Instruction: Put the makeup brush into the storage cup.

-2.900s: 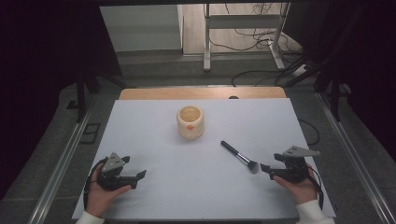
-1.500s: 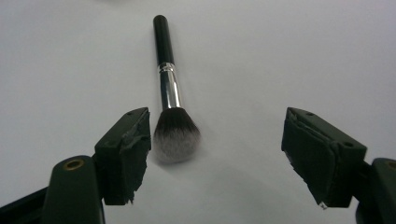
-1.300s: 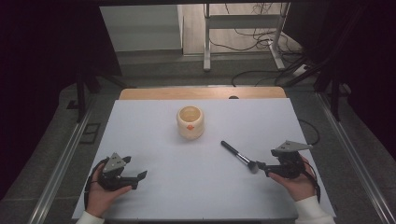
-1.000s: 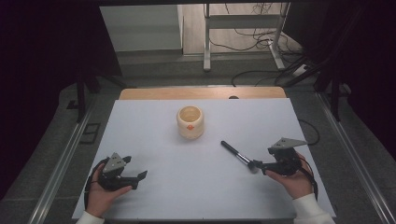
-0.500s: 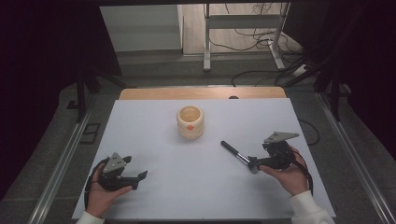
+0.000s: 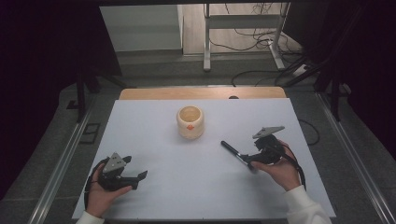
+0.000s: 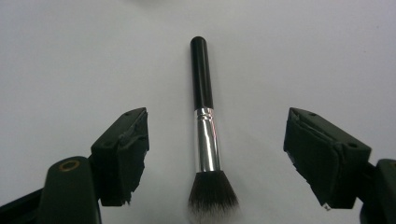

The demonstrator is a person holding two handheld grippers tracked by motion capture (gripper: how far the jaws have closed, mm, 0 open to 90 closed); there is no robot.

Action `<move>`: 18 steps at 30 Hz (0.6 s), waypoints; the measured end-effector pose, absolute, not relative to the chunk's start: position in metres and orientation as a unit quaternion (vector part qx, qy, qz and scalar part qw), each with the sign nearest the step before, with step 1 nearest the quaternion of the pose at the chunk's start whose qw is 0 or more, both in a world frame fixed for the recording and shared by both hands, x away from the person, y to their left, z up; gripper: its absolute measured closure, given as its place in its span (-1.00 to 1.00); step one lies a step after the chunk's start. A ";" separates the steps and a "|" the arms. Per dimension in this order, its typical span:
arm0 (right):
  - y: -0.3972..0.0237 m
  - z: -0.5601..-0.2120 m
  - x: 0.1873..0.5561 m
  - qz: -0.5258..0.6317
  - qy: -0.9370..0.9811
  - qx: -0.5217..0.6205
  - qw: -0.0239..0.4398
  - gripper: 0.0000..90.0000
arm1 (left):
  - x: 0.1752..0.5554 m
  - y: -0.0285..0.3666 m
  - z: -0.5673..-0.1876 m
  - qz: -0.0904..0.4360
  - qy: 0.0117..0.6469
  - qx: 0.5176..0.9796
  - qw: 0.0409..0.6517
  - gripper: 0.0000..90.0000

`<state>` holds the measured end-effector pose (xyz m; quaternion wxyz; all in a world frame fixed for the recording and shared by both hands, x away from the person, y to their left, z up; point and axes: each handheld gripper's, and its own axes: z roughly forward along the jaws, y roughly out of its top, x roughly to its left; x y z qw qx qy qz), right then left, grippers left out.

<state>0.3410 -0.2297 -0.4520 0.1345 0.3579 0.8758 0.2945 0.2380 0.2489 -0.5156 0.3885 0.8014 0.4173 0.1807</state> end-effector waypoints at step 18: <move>-0.210 -0.466 0.355 0.233 0.900 0.353 0.105 -0.49 | 0.238 0.248 -0.516 0.179 0.417 0.802 0.388 -0.67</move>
